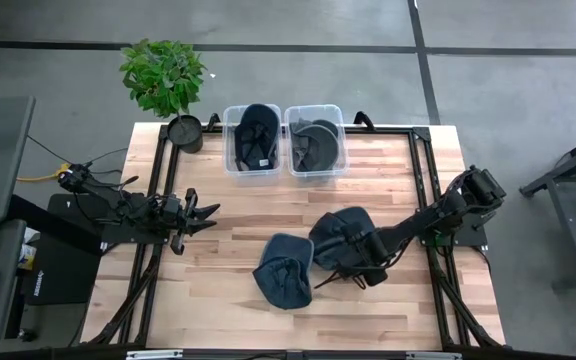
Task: Pick & Place hat
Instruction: Put the right blue cap into the left transparent bin, then put the blue cap into the left transparent bin
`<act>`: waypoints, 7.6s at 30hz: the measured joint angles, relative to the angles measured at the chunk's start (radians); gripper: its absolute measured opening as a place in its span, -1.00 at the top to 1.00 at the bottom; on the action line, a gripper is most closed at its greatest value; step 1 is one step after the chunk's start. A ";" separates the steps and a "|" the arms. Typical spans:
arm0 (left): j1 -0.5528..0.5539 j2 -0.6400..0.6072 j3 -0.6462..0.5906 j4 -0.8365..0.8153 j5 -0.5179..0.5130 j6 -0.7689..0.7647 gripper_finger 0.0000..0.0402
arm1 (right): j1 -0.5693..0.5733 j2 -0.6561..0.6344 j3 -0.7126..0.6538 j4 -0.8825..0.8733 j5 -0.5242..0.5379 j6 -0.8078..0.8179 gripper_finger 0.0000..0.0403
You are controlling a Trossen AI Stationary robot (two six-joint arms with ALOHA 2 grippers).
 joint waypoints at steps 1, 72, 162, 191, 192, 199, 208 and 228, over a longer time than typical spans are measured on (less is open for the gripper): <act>0.000 0.000 0.000 0.000 0.000 0.000 1.00 | -0.001 0.000 -0.006 0.001 0.009 -0.001 -0.19; 0.000 0.000 0.000 0.000 0.000 0.000 1.00 | -0.441 0.002 0.520 0.444 0.669 -1.365 0.95; 0.000 0.000 0.000 0.000 0.004 0.000 1.00 | -0.584 0.106 0.518 0.912 0.665 -1.393 0.04; 0.000 0.000 0.000 0.000 0.004 0.000 1.00 | -0.181 -0.271 0.506 0.450 0.328 0.506 0.04; 0.000 0.000 0.000 0.000 0.004 0.000 1.00 | -0.181 -0.270 0.494 0.448 0.263 0.550 0.04; 0.000 0.000 0.000 0.000 0.004 0.000 1.00 | -0.163 -0.267 0.319 0.456 -0.088 0.801 0.04; 0.000 0.000 0.000 0.000 0.003 0.000 1.00 | -0.049 -0.266 -0.010 0.639 -0.237 1.079 0.04; 0.000 0.000 0.000 0.000 0.004 0.000 1.00 | -0.042 -0.266 -0.337 0.963 -0.142 1.355 0.03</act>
